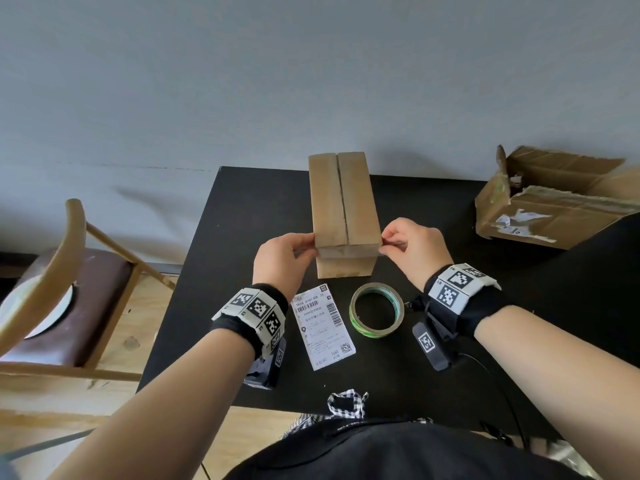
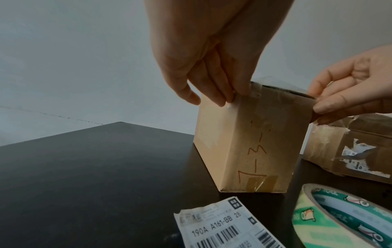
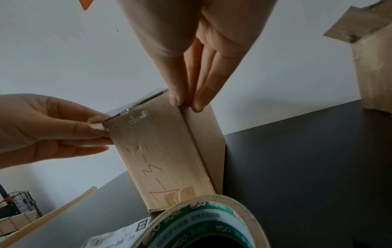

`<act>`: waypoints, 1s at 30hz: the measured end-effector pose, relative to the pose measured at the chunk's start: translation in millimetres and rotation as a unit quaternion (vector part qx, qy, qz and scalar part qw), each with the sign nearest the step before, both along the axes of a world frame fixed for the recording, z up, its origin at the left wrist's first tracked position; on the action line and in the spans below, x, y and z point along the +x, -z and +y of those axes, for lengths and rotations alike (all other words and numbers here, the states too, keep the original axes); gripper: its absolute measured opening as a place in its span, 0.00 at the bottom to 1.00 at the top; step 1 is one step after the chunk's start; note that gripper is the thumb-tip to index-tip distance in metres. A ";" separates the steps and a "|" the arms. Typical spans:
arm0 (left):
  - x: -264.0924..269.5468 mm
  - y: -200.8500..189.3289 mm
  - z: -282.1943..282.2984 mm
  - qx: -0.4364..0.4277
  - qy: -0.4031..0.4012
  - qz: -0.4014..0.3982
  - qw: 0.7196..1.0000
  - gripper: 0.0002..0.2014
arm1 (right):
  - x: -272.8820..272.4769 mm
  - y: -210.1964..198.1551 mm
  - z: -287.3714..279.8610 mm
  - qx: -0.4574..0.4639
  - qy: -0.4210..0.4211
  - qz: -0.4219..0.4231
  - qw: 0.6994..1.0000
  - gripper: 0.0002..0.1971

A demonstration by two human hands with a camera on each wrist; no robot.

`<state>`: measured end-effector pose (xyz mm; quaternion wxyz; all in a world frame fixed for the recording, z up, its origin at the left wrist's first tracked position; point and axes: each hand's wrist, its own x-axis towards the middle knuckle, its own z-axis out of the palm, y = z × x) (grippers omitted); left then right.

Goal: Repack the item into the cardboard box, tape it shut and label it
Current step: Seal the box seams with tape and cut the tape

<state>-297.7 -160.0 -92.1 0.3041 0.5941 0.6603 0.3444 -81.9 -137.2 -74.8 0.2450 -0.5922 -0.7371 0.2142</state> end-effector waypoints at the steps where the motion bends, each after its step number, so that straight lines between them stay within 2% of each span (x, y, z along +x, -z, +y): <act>1: 0.6 0.0 -0.5 0.000 0.000 0.000 1.000 0.12 | 0.5 -0.1 -0.2 0.001 -0.003 -0.001 1.000 0.12; 17: 12.6 -0.7 -6.7 0.009 -0.031 0.012 0.999 0.12 | 4.0 18.7 -6.3 0.039 -0.017 0.000 0.999 0.12; 22: 12.1 -2.3 -9.5 -0.005 -0.008 -0.020 1.000 0.14 | 12.3 16.9 -3.7 -0.010 -0.017 0.024 1.000 0.08; 26: 13.7 -3.2 -6.8 -0.008 -0.030 -0.009 0.999 0.14 | 8.8 12.3 -1.2 -0.061 0.012 0.061 0.996 0.11; 30: 14.7 2.1 -3.1 -0.008 -0.051 -0.014 0.999 0.13 | 5.6 9.9 1.2 -0.075 0.005 0.050 0.996 0.15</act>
